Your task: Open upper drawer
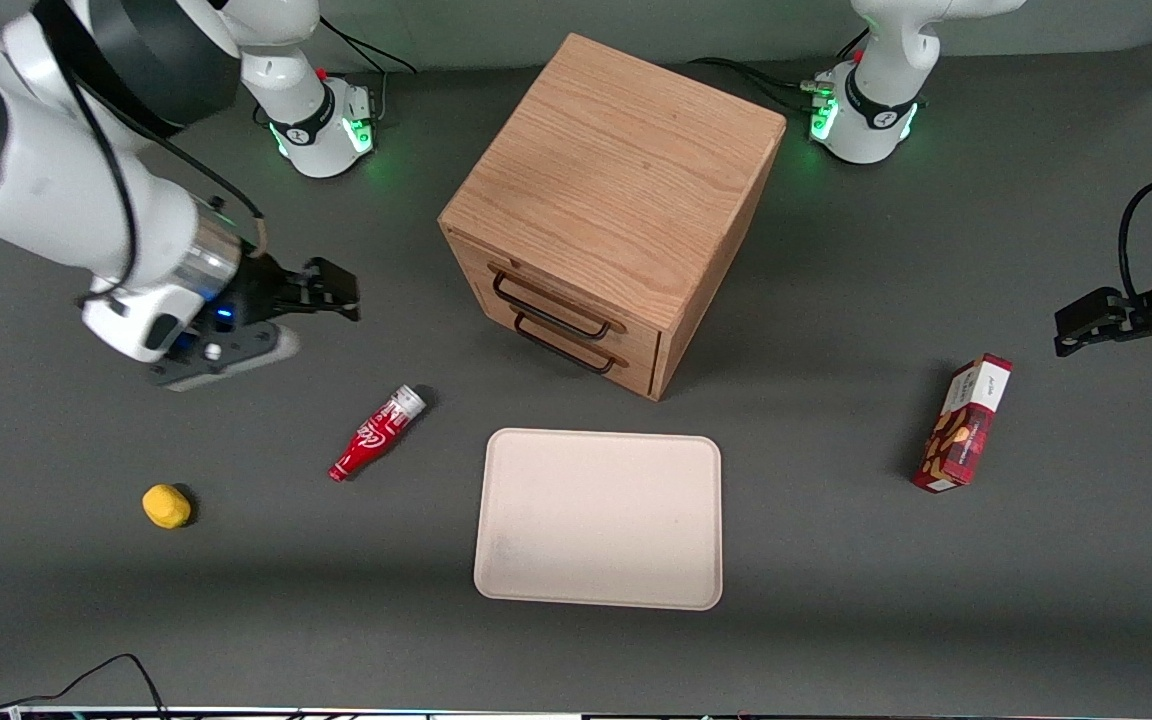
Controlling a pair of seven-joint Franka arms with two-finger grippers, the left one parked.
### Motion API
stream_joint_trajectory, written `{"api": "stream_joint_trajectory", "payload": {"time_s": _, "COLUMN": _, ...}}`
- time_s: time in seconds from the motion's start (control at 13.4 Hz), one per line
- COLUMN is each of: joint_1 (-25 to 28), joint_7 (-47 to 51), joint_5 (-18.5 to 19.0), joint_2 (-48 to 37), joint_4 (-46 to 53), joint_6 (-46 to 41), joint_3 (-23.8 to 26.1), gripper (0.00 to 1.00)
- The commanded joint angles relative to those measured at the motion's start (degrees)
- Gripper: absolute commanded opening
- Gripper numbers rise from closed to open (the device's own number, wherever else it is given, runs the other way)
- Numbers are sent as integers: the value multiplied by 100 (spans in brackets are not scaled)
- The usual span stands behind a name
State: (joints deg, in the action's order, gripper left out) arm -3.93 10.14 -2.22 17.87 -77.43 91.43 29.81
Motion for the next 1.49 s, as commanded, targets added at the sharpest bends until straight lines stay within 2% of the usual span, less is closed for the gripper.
{"api": "stream_joint_trajectory", "payload": {"time_s": 0.0, "joint_1": 147, "joint_7": -571, "joint_5": 561, "joint_2": 778, "joint_4": 658, "joint_6": -73, "joint_3": 637, "gripper": 100}}
{"api": "stream_joint_trajectory", "payload": {"time_s": 0.07, "joint_1": 147, "joint_7": -1019, "joint_5": 782, "joint_2": 928, "joint_4": 659, "joint_6": -64, "joint_3": 962, "gripper": 100}}
{"api": "stream_joint_trajectory", "payload": {"time_s": 0.22, "joint_1": 243, "joint_7": -1566, "joint_5": 775, "joint_2": 1165, "joint_4": 650, "joint_6": -55, "joint_3": 1280, "gripper": 100}}
{"api": "stream_joint_trajectory", "payload": {"time_s": 0.45, "joint_1": 472, "joint_7": -1945, "joint_5": 775, "joint_2": 1377, "joint_4": 519, "joint_6": 304, "joint_3": 1369, "gripper": 100}}
{"api": "stream_joint_trajectory", "payload": {"time_s": 0.74, "joint_1": 499, "joint_7": -2043, "joint_5": 810, "joint_2": 1447, "joint_4": 36, "joint_6": 884, "joint_3": 1387, "gripper": 100}}
{"api": "stream_joint_trajectory", "payload": {"time_s": 0.97, "joint_1": 517, "joint_7": -2025, "joint_5": 1038, "joint_2": 1553, "joint_4": -385, "joint_6": 1542, "joint_3": 1387, "gripper": 100}}
{"api": "stream_joint_trajectory", "payload": {"time_s": 1.12, "joint_1": 534, "joint_7": -2008, "joint_5": 1048, "joint_2": 1623, "joint_4": -632, "joint_6": 1860, "joint_3": 1387, "gripper": 100}}
{"api": "stream_joint_trajectory", "payload": {"time_s": 1.41, "joint_1": 587, "joint_7": -1990, "joint_5": 1048, "joint_2": 1659, "joint_4": -677, "joint_6": 1931, "joint_3": 1396, "gripper": 100}}
